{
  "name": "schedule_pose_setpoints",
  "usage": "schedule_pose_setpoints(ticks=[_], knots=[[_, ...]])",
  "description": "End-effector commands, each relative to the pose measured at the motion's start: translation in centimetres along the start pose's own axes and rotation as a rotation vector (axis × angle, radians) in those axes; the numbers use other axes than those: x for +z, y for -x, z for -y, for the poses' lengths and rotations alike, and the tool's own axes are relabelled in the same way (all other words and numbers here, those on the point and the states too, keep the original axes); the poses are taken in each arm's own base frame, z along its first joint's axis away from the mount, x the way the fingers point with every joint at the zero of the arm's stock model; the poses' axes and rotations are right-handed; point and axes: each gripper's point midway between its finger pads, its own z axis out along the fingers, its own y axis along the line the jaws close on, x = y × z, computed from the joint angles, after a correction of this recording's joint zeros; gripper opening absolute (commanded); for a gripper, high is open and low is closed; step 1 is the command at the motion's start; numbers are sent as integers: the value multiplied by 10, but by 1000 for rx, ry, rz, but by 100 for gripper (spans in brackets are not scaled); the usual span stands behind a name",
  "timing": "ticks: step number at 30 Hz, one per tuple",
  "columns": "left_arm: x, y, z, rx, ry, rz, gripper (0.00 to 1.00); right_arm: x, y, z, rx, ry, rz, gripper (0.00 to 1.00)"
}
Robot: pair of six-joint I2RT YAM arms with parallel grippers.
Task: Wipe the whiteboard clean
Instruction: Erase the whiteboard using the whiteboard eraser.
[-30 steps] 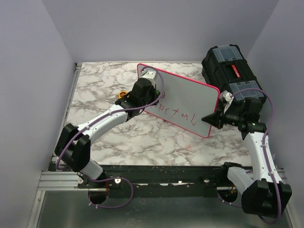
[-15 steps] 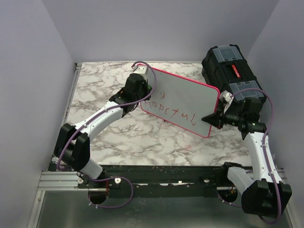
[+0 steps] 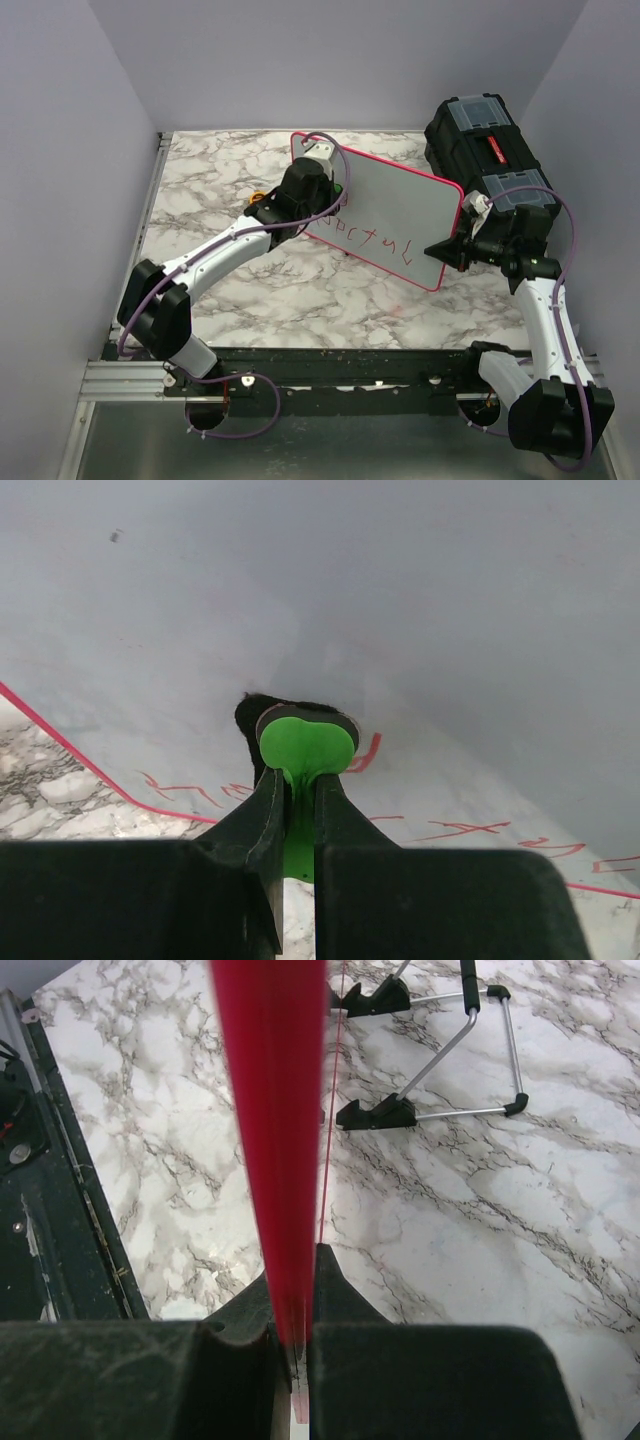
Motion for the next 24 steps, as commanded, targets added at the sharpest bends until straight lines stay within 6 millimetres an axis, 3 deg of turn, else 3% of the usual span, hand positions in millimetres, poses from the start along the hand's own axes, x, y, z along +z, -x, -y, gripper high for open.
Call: schedule_pose_setpoints(ticks=[1, 5, 10, 12, 14, 21, 24], knots=[[3, 23, -14, -11, 22, 55, 0, 0, 21, -29, -77, 141, 72, 1], [3, 22, -13, -26, 13, 53, 0, 0, 22, -29, -79, 139, 73, 0], [5, 5, 22, -9, -50, 27, 0, 0, 21, -28, -74, 142, 71, 0], [9, 1, 28, -1, -56, 16, 0, 0, 21, -28, -74, 141, 71, 0], [10, 0, 22, 8, -38, 13, 0, 0, 21, -28, -76, 137, 70, 1], [-1, 23, -28, -29, 34, 54, 0, 0, 21, -28, -75, 141, 71, 0], [-2, 20, -17, -49, 0, 52, 0, 1, 21, -28, -74, 141, 71, 1]])
